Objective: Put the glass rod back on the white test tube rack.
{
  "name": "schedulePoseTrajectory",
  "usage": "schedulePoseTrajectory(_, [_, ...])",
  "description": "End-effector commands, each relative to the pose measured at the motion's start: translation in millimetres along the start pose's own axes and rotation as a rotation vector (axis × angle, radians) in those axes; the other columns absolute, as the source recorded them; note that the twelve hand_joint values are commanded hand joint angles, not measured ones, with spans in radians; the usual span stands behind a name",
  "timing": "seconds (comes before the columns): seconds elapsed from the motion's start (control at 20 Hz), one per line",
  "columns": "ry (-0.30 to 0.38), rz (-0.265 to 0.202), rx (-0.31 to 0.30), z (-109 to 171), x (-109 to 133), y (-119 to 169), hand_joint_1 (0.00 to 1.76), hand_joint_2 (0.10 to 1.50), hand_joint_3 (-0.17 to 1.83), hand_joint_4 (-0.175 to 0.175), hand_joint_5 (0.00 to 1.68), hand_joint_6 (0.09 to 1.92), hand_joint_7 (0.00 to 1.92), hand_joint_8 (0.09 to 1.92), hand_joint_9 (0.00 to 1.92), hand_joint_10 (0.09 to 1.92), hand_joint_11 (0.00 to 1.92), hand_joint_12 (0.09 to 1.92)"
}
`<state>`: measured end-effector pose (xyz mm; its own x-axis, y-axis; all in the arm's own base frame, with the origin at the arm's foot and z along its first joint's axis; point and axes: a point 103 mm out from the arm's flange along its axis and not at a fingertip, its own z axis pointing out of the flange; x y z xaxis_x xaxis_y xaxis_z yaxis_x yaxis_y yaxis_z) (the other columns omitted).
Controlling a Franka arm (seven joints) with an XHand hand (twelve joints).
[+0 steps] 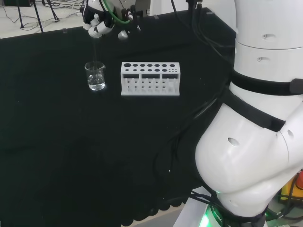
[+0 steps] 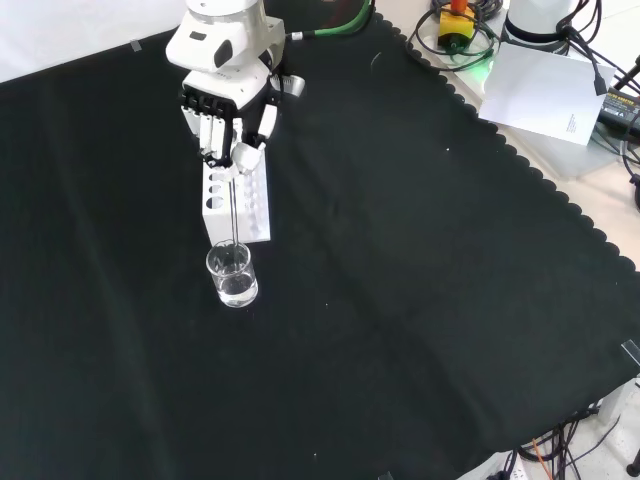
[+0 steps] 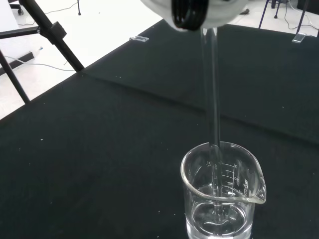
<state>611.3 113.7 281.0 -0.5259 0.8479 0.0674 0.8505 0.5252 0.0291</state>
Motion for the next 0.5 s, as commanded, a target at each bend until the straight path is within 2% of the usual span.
schedulePoseTrajectory(0.05, [-0.022,-0.005,-0.007,-7.7,3.5,-3.9,1.3,0.9,0.33,-0.175,1.17,0.44,1.11,1.16,1.74,0.75,1.66,0.66])
schedulePoseTrajectory(0.25, [-0.043,0.003,-0.027,-18.4,1.7,-8.0,1.3,0.89,0.34,-0.175,1.17,0.44,1.11,1.16,1.74,0.75,1.66,0.66])
schedulePoseTrajectory(0.5, [-0.05,0.015,-0.062,-45.5,4.9,-15.1,1.3,0.89,0.34,-0.175,1.17,0.44,1.11,1.15,1.74,0.75,1.66,0.66])
